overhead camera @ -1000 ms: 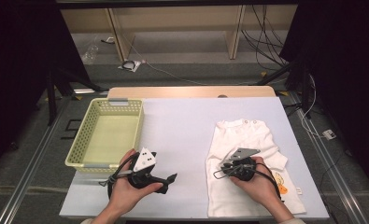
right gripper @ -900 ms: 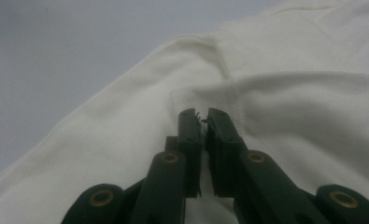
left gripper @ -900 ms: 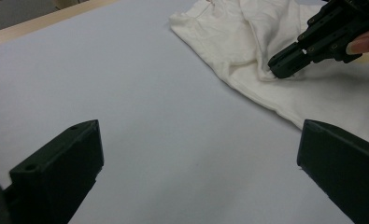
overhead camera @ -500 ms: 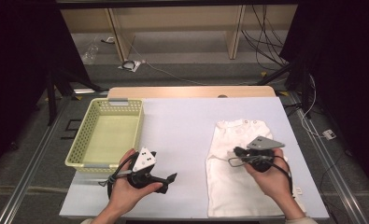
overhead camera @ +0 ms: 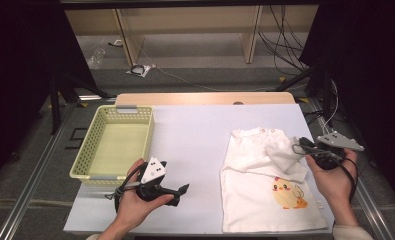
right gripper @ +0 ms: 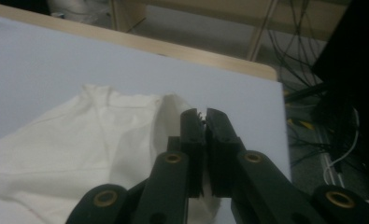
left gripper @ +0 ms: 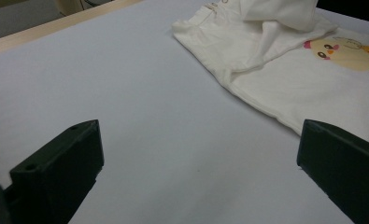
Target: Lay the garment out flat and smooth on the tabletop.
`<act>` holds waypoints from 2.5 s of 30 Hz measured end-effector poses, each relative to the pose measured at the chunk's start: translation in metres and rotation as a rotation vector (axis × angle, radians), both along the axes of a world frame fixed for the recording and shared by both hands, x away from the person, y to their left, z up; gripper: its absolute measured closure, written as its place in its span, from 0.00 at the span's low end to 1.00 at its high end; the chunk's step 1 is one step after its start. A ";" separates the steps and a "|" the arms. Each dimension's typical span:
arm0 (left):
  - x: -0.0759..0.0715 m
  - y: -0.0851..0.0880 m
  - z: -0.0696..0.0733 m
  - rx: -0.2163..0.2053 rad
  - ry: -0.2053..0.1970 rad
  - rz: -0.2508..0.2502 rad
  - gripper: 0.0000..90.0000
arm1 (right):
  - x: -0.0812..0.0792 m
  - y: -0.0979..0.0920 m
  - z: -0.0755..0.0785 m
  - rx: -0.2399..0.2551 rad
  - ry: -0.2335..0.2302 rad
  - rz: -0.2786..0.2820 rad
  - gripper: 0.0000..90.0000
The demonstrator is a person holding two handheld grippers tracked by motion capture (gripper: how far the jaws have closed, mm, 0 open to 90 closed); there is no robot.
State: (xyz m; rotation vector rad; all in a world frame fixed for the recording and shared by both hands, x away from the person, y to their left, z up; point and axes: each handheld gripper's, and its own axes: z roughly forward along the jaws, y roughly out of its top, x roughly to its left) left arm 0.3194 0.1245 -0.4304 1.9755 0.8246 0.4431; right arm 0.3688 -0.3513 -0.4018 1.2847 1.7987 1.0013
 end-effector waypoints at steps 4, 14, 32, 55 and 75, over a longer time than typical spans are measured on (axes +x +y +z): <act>0.000 -0.001 0.000 -0.001 -0.001 0.000 0.00 | 0.001 -0.022 0.000 0.006 -0.009 -0.074 0.96; 0.000 -0.001 0.000 -0.003 0.006 0.002 0.00 | 0.003 -0.068 -0.013 -0.009 0.006 -0.238 0.96; -0.001 -0.002 0.000 -0.006 0.006 -0.001 0.01 | -0.003 -0.099 -0.023 0.000 0.017 -0.392 0.96; -0.001 -0.002 -0.001 -0.002 0.008 -0.001 0.00 | 0.030 -0.090 -0.055 0.023 0.197 -0.303 0.77; 0.000 -0.002 -0.003 -0.002 0.019 -0.010 0.01 | 0.086 -0.081 -0.074 0.050 0.416 -0.234 0.89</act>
